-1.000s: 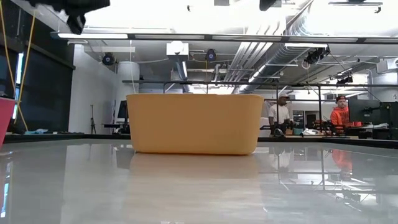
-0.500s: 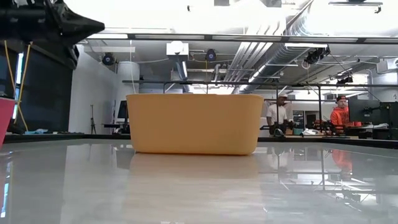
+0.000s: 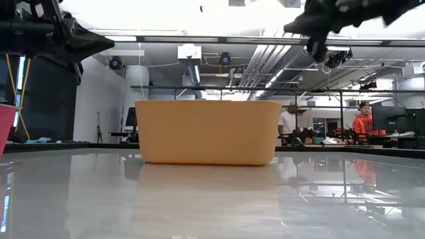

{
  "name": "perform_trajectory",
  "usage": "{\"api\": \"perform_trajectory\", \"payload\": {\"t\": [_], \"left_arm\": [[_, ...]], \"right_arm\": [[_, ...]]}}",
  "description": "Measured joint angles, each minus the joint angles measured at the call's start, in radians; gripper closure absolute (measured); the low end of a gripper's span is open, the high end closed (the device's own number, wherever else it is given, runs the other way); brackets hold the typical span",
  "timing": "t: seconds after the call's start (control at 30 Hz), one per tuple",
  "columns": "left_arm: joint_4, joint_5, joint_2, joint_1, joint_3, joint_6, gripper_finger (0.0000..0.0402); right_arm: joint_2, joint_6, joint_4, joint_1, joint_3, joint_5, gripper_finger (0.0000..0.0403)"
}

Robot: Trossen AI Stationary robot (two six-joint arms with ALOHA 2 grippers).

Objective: Sort spices by type
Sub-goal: Return to Home Position

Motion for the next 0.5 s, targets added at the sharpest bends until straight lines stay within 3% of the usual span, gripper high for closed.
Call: {"api": "perform_trajectory", "payload": {"t": [0.1, 0.23, 0.33, 0.5], "left_arm": [[-0.005, -0.026, 0.000, 0.000, 0.000, 0.000, 0.0401], [-0.005, -0.025, 0.000, 0.000, 0.000, 0.001, 0.0401], [-0.005, -0.025, 0.000, 0.000, 0.000, 0.001, 0.0401], [-0.006, -0.025, 0.000, 0.000, 0.000, 0.001, 0.0401]], "right_arm": [[0.018, -0.090, 0.151, -0.158, -0.075, -0.165, 0.0403], [0.031, -0.175, 0.212, -0.294, -0.132, -0.272, 0.0403], [0.002, -0.194, 0.215, -0.319, -0.177, -0.319, 0.0403], [-0.135, -0.140, 0.220, -0.261, -0.284, -0.326, 0.0403]]}}
